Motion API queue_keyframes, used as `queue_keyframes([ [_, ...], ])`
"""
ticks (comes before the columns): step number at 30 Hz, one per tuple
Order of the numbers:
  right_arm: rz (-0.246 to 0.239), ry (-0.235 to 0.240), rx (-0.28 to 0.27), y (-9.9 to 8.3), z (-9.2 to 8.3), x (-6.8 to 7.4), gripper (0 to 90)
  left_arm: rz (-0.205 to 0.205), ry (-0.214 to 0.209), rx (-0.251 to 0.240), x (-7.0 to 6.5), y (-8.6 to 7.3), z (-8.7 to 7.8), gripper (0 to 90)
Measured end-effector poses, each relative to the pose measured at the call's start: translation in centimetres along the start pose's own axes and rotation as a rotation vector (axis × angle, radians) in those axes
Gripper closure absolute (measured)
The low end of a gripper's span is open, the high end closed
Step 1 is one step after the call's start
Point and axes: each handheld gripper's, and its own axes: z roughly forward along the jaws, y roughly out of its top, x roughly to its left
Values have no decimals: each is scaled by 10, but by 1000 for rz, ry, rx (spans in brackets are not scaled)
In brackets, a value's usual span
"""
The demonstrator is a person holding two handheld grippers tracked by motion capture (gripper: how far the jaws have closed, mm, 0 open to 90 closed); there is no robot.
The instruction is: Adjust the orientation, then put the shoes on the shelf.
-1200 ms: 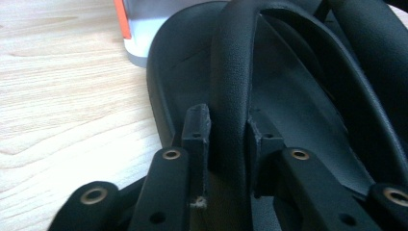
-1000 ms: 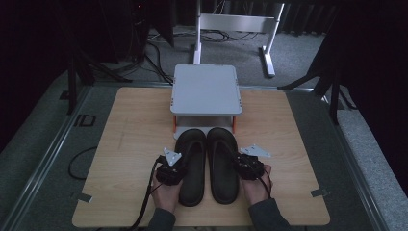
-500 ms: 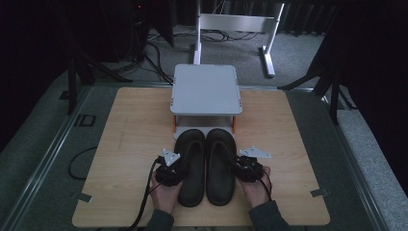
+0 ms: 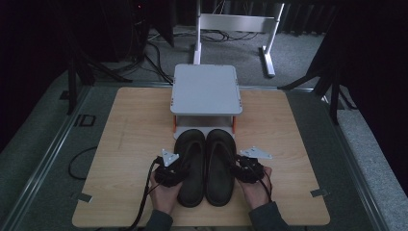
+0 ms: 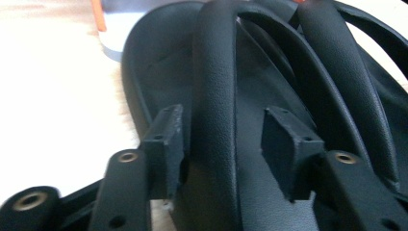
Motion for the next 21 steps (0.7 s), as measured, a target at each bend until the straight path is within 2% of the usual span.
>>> queue_keyframes([
  [2,-24,11,-31,2,-11,8,576,-4,-1,-16,4,0,-5,456],
  [6,-29,46,-37,1,-16,16,556,0,-8,-31,12,-2,-14,448],
  [7,-43,53,-34,0,-16,22,549,-2,-13,-31,14,-2,-15,446],
  [12,-51,81,-22,-4,-9,32,588,-9,-29,-44,21,-2,-20,439],
  [21,-46,90,-16,-9,-1,51,488,9,-48,-70,26,-1,-31,435],
])
